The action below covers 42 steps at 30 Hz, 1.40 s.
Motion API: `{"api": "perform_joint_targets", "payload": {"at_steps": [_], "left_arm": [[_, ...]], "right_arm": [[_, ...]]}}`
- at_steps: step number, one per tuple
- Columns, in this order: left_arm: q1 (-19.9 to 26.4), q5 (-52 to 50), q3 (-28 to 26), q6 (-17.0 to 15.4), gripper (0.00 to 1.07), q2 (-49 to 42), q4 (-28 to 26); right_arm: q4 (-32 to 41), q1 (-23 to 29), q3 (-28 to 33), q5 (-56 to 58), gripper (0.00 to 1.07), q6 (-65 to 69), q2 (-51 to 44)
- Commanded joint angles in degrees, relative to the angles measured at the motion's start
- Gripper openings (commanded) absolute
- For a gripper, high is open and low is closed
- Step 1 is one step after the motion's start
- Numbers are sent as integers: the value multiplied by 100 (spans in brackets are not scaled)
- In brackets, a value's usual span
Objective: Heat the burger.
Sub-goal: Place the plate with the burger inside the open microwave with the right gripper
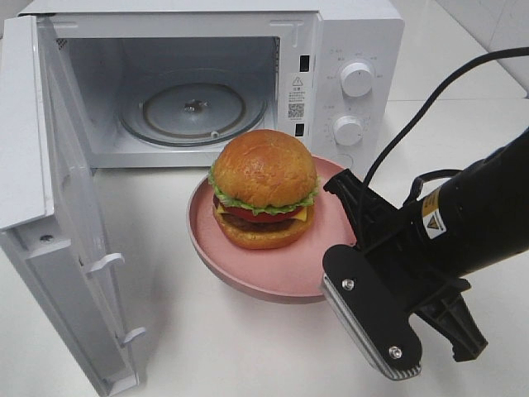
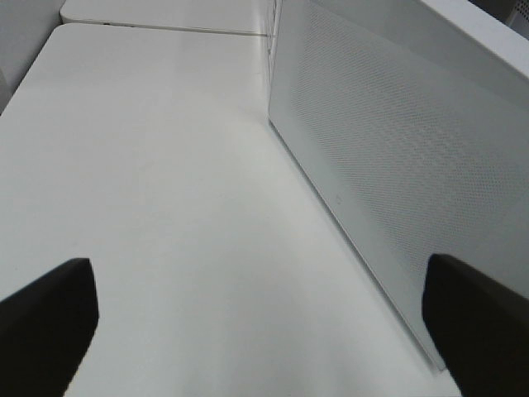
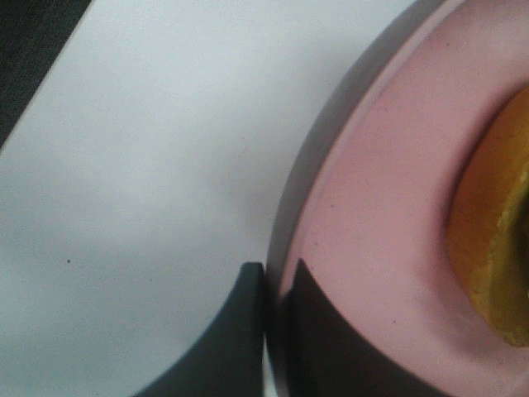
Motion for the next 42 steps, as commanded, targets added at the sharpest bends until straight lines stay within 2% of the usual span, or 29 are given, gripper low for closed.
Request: {"api": "perform_joint_targets", "payload": {"at_steps": [1, 2, 7, 8, 13, 21, 34, 38, 42], "left_arm": [[-29, -80, 17, -11, 100, -80, -46], [-29, -80, 17, -11, 100, -80, -46], [-29, -80, 17, -11, 100, -80, -46], [-29, -80, 17, -11, 100, -80, -46], [-29, -80, 17, -11, 100, -80, -46], [-29, -80, 17, -11, 100, -80, -46], [-29, -80, 17, -11, 100, -80, -46], [-29, -80, 17, -11, 100, -80, -46], [-29, -80, 17, -11, 100, -80, -46]], "right_arm": [[418, -132, -6, -476, 0, -470, -34], [556, -155, -6, -493, 0, -607, -34], [29, -155, -6, -504, 0, -258, -34], [-275, -155, -6, -556, 0, 11, -34], [-642, -155, -6, -636, 0, 361, 11], [-722, -138, -52, -762, 0, 590, 304], [-745, -132, -716, -751, 0, 888, 934], [-1220, 46, -985, -768, 0, 1175, 1117], [-1318, 69, -1209, -768, 0, 1415, 1255]]}}
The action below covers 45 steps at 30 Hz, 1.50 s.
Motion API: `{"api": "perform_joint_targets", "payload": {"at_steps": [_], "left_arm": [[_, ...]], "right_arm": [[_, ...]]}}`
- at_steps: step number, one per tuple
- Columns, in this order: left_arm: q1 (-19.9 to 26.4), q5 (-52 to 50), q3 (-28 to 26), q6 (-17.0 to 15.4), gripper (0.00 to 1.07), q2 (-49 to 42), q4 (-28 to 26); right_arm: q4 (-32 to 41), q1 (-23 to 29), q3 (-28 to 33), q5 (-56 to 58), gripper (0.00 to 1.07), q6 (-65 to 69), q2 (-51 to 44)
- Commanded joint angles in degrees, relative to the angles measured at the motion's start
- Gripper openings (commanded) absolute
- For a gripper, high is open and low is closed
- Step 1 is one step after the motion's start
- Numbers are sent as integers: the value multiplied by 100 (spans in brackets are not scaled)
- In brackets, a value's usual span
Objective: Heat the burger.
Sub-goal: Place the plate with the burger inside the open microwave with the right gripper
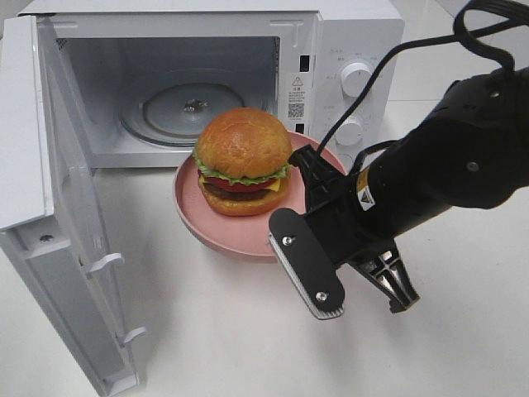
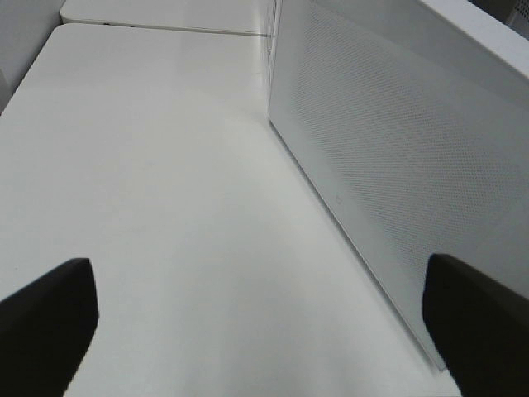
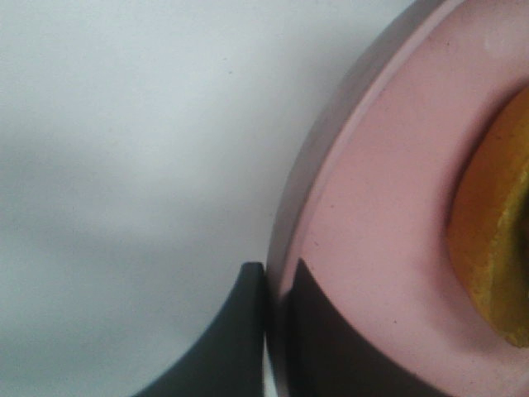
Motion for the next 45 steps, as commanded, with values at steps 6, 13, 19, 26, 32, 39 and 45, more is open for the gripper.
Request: {"api": "perform_joint_targets", "payload": {"at_steps": [6, 13, 19, 26, 32, 39, 45], "left_arm": [[-29, -80, 17, -11, 100, -80, -46], [-29, -80, 17, -11, 100, -80, -46], [-29, -80, 17, -11, 100, -80, -46], [-29, -80, 17, -11, 100, -80, -46], [-29, -80, 17, -11, 100, -80, -46], [-29, -80, 17, -11, 100, -80, -46], [-29, -80, 17, -11, 100, -80, -46]], "right_arm": [[-172, 34, -751, -315, 0, 315, 361], [-172, 34, -1077, -298, 0, 367, 630], [-172, 34, -1570, 17, 0, 476, 1003], [-172, 34, -2166, 309, 0, 556, 1404], [-172, 34, -2613, 458, 0, 733, 1684], [-269, 29, -3226, 722, 0, 796, 2103], [-298, 29, -3615, 831, 0, 951, 2320]]}}
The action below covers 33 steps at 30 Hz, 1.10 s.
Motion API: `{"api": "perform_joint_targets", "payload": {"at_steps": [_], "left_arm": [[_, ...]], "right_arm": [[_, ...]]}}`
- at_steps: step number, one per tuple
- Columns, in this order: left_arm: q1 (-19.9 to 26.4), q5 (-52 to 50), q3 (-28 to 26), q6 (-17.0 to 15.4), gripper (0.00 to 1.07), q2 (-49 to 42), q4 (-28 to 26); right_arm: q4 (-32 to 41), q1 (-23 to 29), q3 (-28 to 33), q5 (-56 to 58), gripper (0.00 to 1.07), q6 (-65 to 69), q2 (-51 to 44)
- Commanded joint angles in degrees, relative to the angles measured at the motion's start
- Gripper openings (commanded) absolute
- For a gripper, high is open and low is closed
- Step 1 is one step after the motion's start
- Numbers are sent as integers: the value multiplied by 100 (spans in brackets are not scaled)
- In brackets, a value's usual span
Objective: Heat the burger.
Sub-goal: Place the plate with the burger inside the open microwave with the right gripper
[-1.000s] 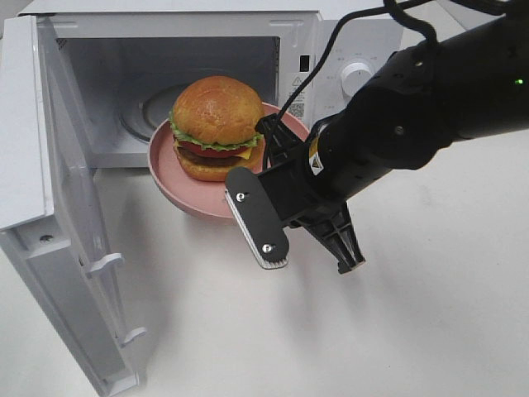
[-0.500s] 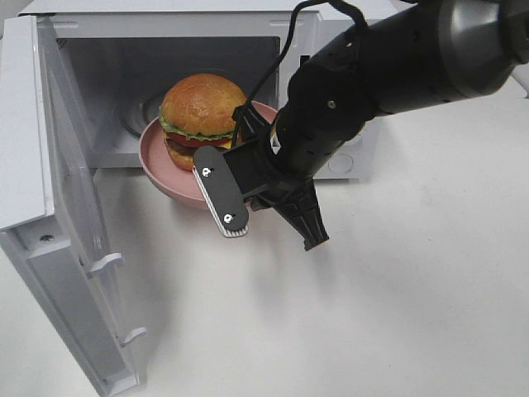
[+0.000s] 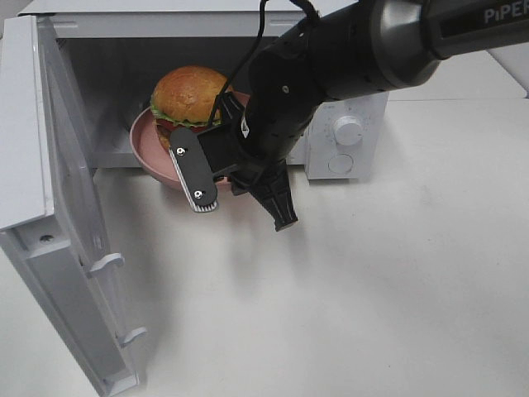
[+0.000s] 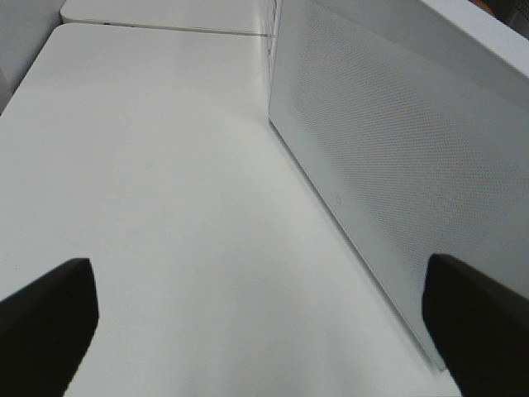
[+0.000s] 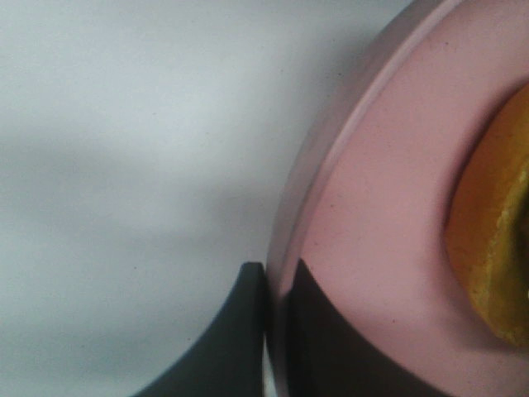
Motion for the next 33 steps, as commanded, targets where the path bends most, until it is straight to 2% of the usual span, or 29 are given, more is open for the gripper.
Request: {"api": "perform_joint_targets", "payload": {"at_steps": [1, 19, 33], "left_arm": [[-29, -80, 17, -11, 100, -80, -46], [-29, -80, 17, -11, 100, -80, -46], [-29, -80, 17, -11, 100, -80, -40]], "right_arm": [[-160, -17, -476, -120, 0, 252, 126], [-149, -29, -2194, 367, 0, 584, 1180], [-166, -149, -3111, 636, 0, 733, 1725]]}}
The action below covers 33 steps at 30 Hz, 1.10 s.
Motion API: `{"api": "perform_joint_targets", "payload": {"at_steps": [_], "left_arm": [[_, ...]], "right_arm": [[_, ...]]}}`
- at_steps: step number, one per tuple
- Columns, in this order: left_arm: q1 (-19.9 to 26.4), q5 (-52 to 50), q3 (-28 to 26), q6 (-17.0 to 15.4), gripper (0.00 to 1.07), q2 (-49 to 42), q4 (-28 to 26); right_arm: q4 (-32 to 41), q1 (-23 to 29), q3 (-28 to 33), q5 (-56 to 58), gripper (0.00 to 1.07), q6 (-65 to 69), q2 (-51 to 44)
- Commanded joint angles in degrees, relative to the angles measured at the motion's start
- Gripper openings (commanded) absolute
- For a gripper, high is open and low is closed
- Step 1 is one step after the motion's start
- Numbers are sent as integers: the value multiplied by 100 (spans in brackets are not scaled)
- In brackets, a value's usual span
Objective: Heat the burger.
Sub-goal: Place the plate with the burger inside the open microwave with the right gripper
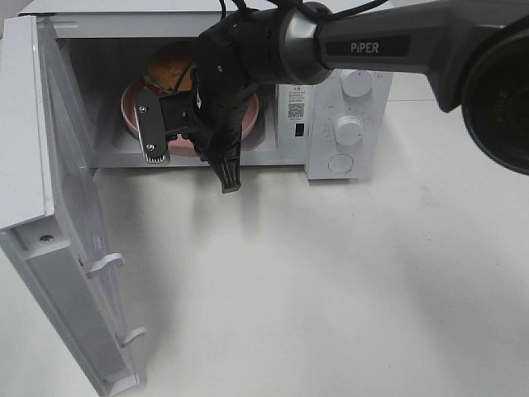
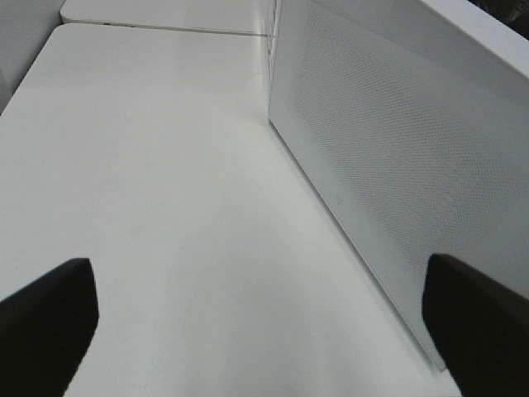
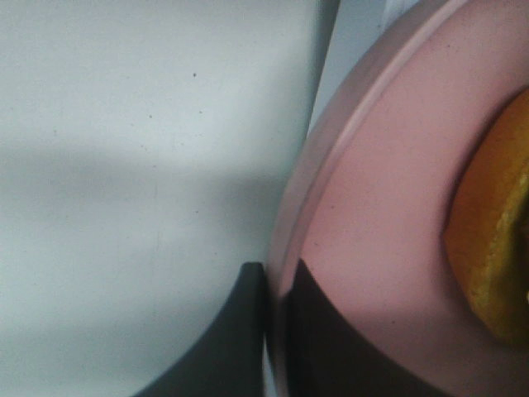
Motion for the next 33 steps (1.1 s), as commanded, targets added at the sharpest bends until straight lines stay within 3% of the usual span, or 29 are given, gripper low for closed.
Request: {"api": "perform_joint_targets", "payload": {"at_steps": [1, 11, 25, 27, 30, 32, 33], "left_arm": [[-29, -80, 17, -11, 100, -80, -40], [-29, -80, 17, -11, 100, -80, -40], [-29, -80, 17, -11, 100, -80, -40], [-29, -80, 17, -11, 100, -80, -40], [-29, -80, 17, -11, 100, -80, -40], [-29, -80, 17, -11, 100, -80, -40], [-29, -80, 17, -11, 100, -80, -40]], "right_arm": [[-92, -46, -321, -258, 0, 29, 29], [-86, -120, -974, 17, 0, 46, 390], [-86, -120, -1083, -17, 2, 46, 487], [-74, -120, -1083, -17, 12, 109, 498], [-46, -120, -1083, -17, 15, 132, 498], [-40, -120, -1083, 34, 31, 201, 498], [-40, -120, -1083, 34, 31, 201, 498]]}}
